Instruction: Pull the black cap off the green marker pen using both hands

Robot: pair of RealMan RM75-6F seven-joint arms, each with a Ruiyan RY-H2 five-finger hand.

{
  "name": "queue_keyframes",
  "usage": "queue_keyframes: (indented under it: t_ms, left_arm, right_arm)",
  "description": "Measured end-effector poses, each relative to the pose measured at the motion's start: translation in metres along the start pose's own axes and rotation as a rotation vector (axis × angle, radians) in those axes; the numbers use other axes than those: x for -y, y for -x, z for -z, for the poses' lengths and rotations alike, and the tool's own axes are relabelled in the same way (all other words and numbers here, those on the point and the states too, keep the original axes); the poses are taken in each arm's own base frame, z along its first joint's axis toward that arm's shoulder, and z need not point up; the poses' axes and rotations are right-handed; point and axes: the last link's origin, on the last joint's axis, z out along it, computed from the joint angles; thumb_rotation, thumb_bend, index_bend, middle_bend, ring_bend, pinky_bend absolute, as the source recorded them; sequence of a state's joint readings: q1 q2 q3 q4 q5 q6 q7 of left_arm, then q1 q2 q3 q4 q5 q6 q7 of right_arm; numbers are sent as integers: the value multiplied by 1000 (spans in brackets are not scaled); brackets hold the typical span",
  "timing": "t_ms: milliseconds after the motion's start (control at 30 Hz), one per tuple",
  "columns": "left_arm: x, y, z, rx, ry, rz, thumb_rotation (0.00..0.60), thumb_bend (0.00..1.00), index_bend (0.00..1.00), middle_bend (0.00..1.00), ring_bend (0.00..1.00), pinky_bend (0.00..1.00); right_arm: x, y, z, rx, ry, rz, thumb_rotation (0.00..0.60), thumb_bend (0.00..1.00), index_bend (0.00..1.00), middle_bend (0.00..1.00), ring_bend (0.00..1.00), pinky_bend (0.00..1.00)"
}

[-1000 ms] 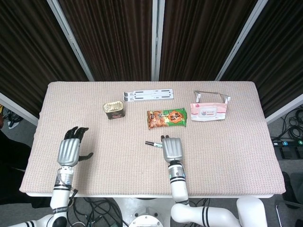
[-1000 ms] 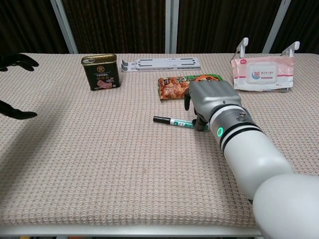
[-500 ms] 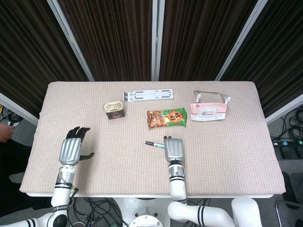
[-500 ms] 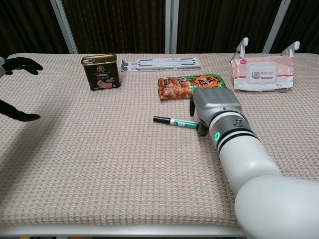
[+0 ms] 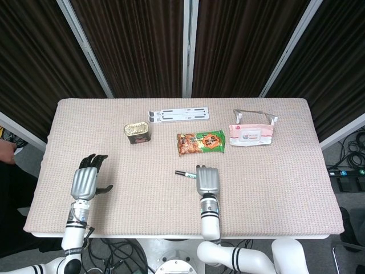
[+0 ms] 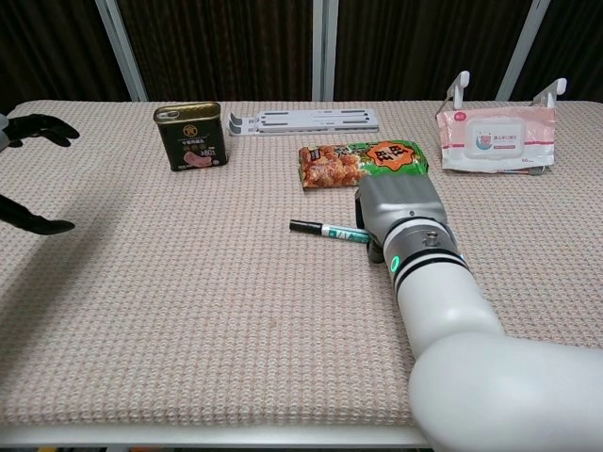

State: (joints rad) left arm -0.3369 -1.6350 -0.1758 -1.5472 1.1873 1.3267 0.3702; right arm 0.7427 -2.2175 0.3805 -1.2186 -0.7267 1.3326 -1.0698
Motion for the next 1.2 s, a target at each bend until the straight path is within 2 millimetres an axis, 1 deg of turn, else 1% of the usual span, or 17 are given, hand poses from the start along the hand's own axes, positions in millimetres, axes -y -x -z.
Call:
queue_keyframes:
  t_ms: [267,433,667,767,900,1033,1133,1200]
  left_arm:
    - [1,1,0,7,-2,4,600,0,171,176,94,151]
    - [0,2,-2,27,-8,15,600,0,171,175,94,207]
    - [1,0,-3,24,-11,22,600,0,171,176,94,209]
    - [1,-1,-5,19,-15,32,600,0,172,176,94,209]
    - [0,-4,-9,18,-24,42,600,0,171,178,102,214]
    - [-2,-9,-16,-4,-57,27,600,0,171,223,144,255]
    - [-10,-18,-26,-43,-76,19,600,0,188,270,195,308]
    - [-18,-24,-33,-68,-74,18,600,0,197,280,203,321]
  right_arm:
    - [0,-1,-1,-16,6,9,600,327,469,464,739,814]
    - [0,-2,-1,-17,5,14,600,327,511,495,739,814]
    - [-1,-8,0,-38,1,7,600,329,573,541,739,814]
    - [-2,-13,1,-49,-1,-5,600,330,584,550,739,814]
    - [-3,-26,1,-77,-7,-33,600,331,587,552,739,814]
    - [-2,-44,-2,-119,-26,-27,600,331,590,553,739,814]
    - [0,-58,-5,-160,-48,13,600,331,591,553,739,814]
    - [3,-68,-6,-178,-68,29,600,331,593,554,741,814]
